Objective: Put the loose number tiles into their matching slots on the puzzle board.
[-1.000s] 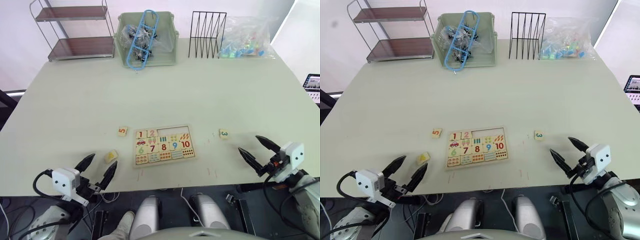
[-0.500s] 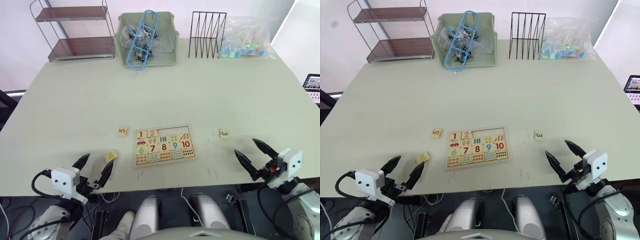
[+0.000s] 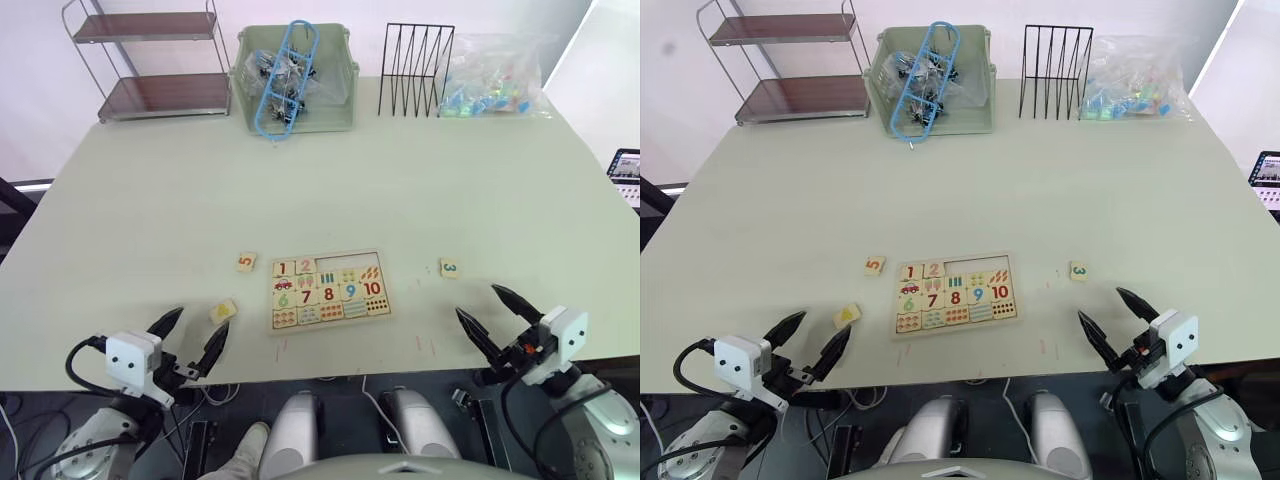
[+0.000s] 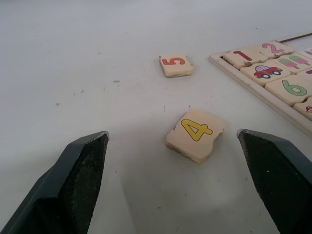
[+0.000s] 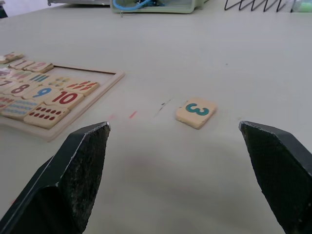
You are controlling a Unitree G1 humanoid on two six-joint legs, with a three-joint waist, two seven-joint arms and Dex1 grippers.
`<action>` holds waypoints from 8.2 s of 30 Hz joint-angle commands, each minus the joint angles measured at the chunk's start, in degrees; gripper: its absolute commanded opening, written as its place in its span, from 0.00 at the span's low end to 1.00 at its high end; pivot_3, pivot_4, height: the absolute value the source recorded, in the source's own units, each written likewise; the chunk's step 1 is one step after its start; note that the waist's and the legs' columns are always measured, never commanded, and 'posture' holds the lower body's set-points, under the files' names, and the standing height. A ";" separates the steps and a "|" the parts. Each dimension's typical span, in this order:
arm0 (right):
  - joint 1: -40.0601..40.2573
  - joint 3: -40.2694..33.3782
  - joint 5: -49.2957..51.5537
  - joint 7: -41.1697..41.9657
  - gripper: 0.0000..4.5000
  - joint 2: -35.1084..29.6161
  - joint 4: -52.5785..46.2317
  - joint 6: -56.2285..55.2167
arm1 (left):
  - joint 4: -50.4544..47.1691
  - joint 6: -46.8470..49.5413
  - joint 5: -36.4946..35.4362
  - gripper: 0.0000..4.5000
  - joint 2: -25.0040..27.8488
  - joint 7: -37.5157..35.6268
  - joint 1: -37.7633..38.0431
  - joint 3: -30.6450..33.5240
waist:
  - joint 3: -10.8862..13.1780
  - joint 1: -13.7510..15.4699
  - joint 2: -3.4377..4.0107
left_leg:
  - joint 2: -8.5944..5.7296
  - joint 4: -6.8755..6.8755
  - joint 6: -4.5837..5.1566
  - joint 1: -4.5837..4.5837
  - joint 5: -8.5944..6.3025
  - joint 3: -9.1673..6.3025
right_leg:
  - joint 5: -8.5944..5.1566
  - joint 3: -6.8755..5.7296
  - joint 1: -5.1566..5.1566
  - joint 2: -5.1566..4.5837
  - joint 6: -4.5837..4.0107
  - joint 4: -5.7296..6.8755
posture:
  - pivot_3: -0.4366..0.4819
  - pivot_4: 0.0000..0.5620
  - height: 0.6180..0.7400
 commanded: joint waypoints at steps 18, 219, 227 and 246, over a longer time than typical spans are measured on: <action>0.15 1.94 -2.19 -1.60 0.99 1.74 2.80 -6.85 | 0.54 -0.45 -0.05 1.00 1.63 -1.54 -1.36 -0.72 | -0.06 0.75 -0.08 | 0.01 0.00 0.00 0.07 0.00 0.09 | 0.00 0.05 0.01 0.00 0.00 0.02 | 0.48 0.27 1.00; -89.64 54.33 -23.07 23.69 0.19 2.52 34.10 51.48 | 7.65 3.71 -17.92 1.00 21.60 -38.70 -11.38 10.95 | 0.02 -0.85 -0.03 | -0.03 -0.05 -0.01 -0.42 0.00 -0.73 | 0.31 -0.47 -0.34 -0.10 -0.13 0.01 | 0.48 0.27 1.00; -88.94 54.13 -24.75 24.67 0.19 3.33 34.08 51.12 | 8.45 2.99 -17.72 1.00 21.48 -39.50 -11.25 11.09 | 0.02 -0.86 -0.03 | -0.03 -0.05 -0.01 -0.41 0.00 -0.74 | 0.31 -0.47 -0.34 -0.11 -0.13 0.01 | 0.48 0.27 1.00; -88.21 54.57 -27.48 26.02 0.19 4.61 35.86 49.65 | 9.92 1.90 -17.67 1.00 21.52 -40.84 -11.38 11.15 | 0.03 -0.87 -0.03 | -0.03 -0.05 -0.02 -0.42 0.00 -0.75 | 0.31 -0.48 -0.34 -0.12 -0.14 0.00 | 0.48 0.27 1.00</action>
